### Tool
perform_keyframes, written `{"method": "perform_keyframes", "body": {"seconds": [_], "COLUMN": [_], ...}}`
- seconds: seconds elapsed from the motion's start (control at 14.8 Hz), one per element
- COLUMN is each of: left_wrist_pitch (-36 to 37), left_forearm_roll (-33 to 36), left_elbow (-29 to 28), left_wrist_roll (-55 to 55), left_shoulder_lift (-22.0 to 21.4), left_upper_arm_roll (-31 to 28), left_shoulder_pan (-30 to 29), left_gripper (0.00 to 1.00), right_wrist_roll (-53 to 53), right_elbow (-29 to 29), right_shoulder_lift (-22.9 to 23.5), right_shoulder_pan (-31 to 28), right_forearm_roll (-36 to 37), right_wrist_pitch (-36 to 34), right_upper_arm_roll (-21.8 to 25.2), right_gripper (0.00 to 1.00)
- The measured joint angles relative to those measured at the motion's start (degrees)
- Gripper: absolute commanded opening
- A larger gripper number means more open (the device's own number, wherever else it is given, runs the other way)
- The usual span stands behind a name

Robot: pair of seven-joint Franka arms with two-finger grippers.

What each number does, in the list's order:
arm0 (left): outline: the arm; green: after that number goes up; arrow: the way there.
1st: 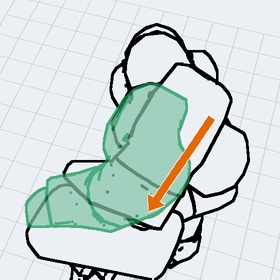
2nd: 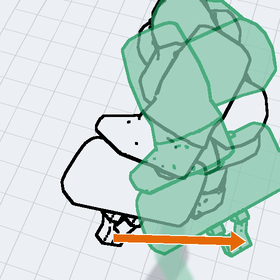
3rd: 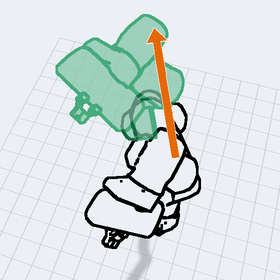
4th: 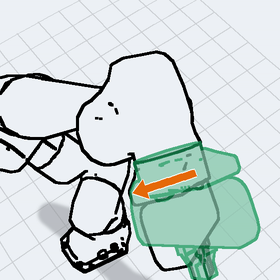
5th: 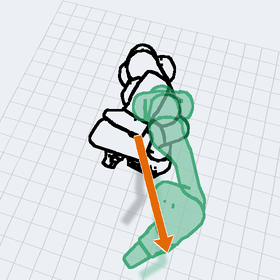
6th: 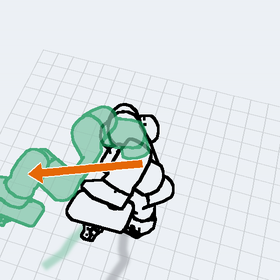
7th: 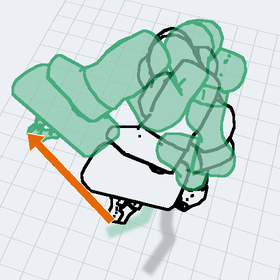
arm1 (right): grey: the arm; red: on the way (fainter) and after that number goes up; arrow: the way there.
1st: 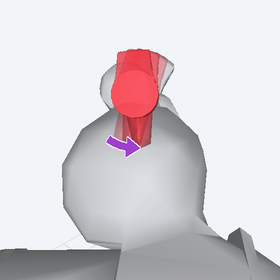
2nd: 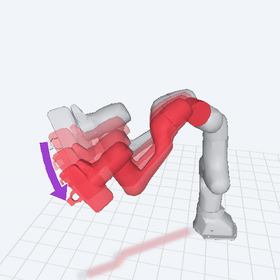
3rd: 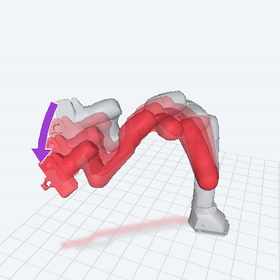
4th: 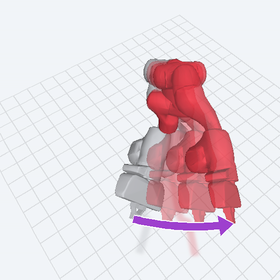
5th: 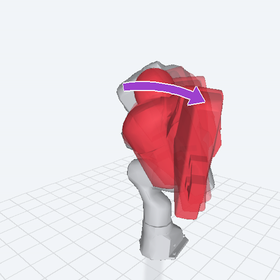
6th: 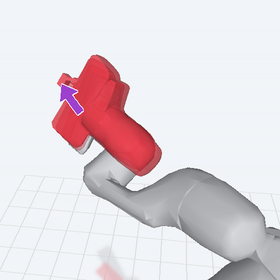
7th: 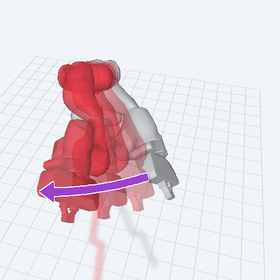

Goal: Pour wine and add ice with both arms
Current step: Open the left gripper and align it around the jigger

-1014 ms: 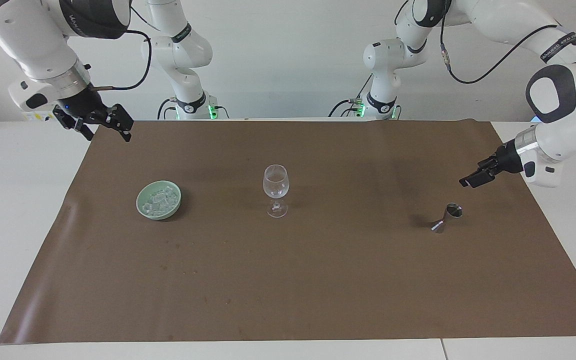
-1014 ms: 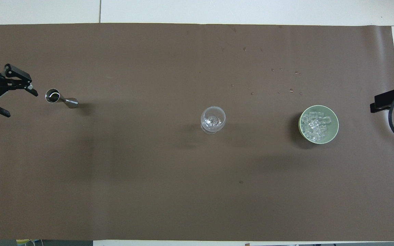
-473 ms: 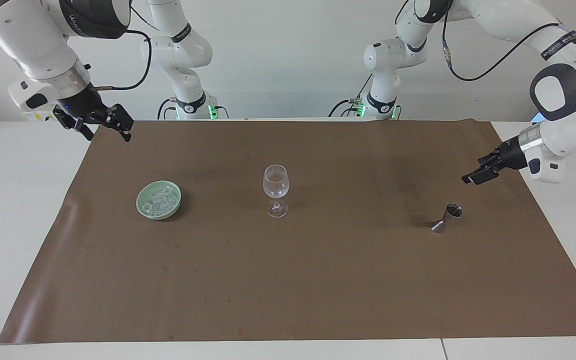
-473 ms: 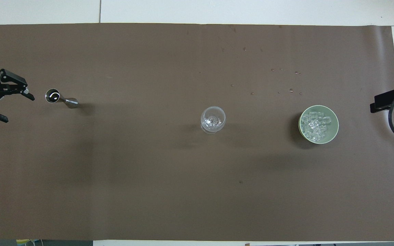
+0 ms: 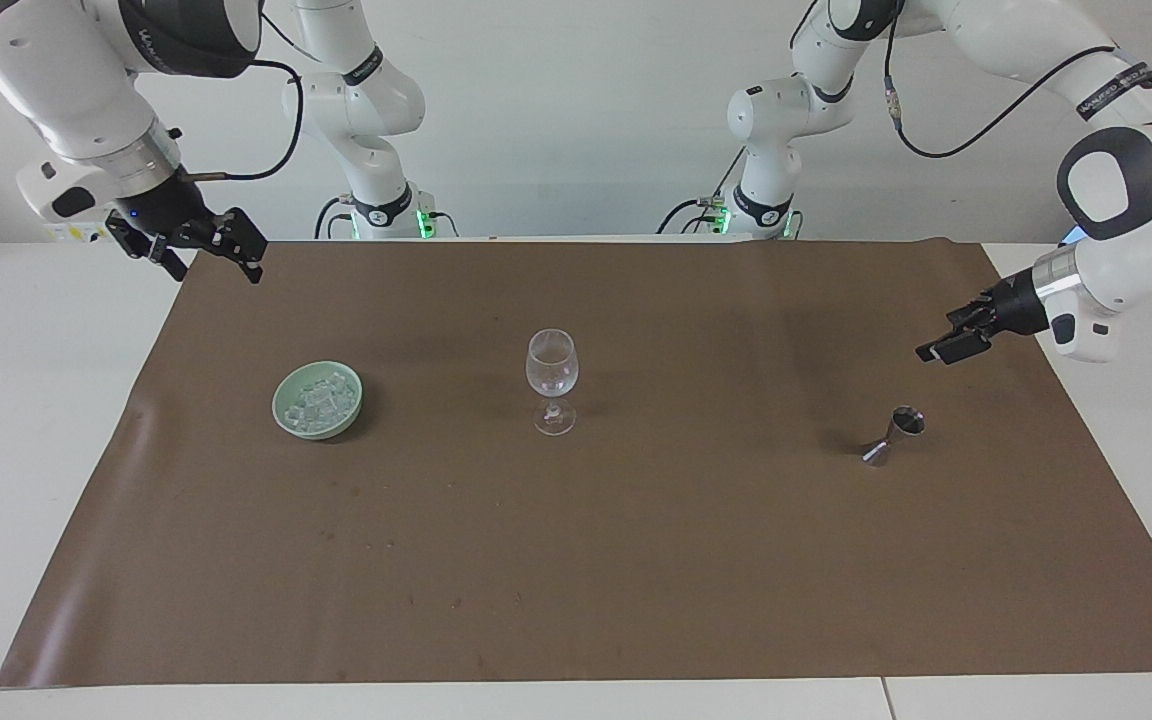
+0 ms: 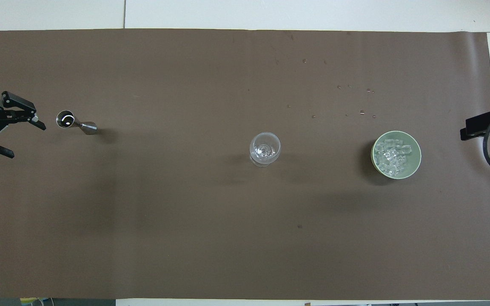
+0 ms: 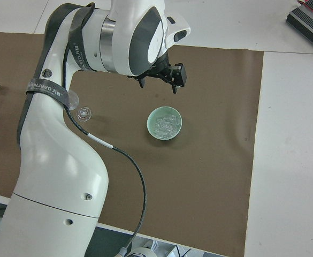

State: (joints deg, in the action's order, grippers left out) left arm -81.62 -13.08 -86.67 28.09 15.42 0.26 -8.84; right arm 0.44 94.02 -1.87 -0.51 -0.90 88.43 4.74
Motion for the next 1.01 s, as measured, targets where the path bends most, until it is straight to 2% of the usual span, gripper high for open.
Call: {"method": "perform_keyframes", "body": {"seconds": [0.68, 1.01], "left_wrist_pitch": [0.6, 0.0], "left_forearm_roll": [-1.0, -3.9], "left_elbow": [-1.0, -2.6], "left_wrist_roll": [0.1, 1.1], "left_shoulder_lift": [-0.4, -0.9], "left_upper_arm_roll": [0.4, 0.1], "left_shoulder_pan": [-0.4, -0.8], "left_gripper": [1.00, 1.00], "right_wrist_roll": [0.0, 0.0], "right_elbow": [0.0, 0.0], "right_shoulder_lift": [0.0, 0.0], "right_shoulder_pan": [0.0, 0.0], "right_forearm_roll": [0.0, 0.0], "right_wrist_pitch": [0.0, 0.0], "right_upper_arm_roll": [0.0, 0.0], "right_gripper": [1.00, 1.00]}}
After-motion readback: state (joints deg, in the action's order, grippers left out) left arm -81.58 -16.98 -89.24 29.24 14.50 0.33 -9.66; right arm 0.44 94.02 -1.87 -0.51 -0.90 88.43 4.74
